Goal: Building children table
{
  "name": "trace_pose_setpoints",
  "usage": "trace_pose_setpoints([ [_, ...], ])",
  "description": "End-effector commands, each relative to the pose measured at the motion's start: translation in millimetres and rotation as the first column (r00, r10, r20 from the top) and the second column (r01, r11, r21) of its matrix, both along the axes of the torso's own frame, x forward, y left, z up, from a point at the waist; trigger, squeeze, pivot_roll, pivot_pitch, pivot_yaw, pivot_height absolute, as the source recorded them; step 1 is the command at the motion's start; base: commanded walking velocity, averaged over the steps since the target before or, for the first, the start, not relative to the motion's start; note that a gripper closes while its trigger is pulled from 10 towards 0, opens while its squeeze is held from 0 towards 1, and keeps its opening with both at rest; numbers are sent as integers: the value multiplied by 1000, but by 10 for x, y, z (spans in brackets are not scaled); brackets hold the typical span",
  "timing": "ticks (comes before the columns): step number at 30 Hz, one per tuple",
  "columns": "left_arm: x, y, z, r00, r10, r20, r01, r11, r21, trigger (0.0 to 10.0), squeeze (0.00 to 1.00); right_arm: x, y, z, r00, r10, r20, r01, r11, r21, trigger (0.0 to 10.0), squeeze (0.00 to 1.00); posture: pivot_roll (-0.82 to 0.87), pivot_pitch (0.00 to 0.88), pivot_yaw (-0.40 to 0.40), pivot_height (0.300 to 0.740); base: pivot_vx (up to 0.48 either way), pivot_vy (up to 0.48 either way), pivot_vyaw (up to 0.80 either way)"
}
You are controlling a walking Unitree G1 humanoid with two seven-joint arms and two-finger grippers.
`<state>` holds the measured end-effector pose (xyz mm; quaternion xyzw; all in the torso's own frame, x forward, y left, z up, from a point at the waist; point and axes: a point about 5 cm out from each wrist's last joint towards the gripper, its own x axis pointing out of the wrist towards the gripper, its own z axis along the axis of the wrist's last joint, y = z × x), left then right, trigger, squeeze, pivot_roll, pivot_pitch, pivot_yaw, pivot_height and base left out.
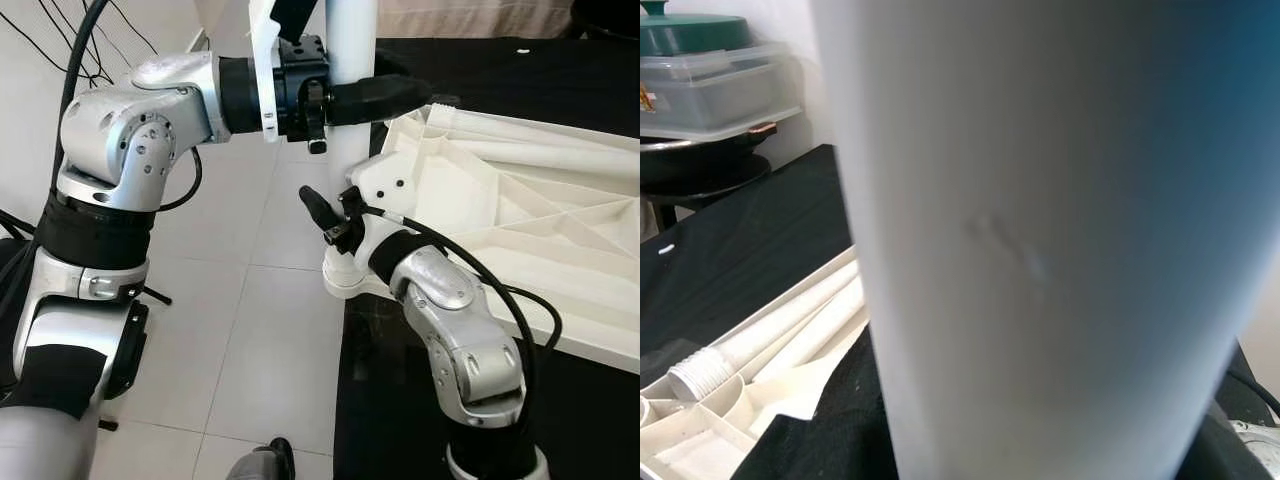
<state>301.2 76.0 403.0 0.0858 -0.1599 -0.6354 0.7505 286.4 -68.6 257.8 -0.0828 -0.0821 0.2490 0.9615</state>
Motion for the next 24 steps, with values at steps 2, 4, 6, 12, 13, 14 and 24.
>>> trace_pose_setpoints([
  [2,-38,11,27,999,-25,27,25,1000,-14,0,0,97,-182,-306,975,-144,-168,139,989,-41,10000,0,114,278,33,740,0,0,0],
  [4,-39,7,30,999,-29,29,29,999,-14,0,0,105,-185,-307,972,-153,-176,148,988,-41,10000,0,114,278,33,740,0,0,0],
  [6,-40,3,33,999,-32,31,33,999,-15,0,0,114,-184,-302,972,-153,-177,149,988,-38,10000,0,114,278,33,740,0,0,0],
  [12,-48,-47,30,998,-57,40,57,998,-1,0,0,370,-312,24,992,97,-82,-100,994,-33,10000,1000,114,275,38,740,0,0,0],
  [13,-47,-56,27,997,-61,41,61,998,2,0,0,387,-310,66,984,159,-80,-162,986,-29,10000,1000,120,268,41,740,0,0,0],
  [14,-46,-61,25,997,-64,41,64,998,3,0,0,396,-307,90,977,197,-78,-200,979,-28,10000,1000,120,268,41,740,0,0,0],
  [24,-70,-142,16,991,-123,50,121,992,42,0,0,602,-316,252,853,517,-78,-522,833,-182,10000,118,134,254,63,740,0,0,0],
])
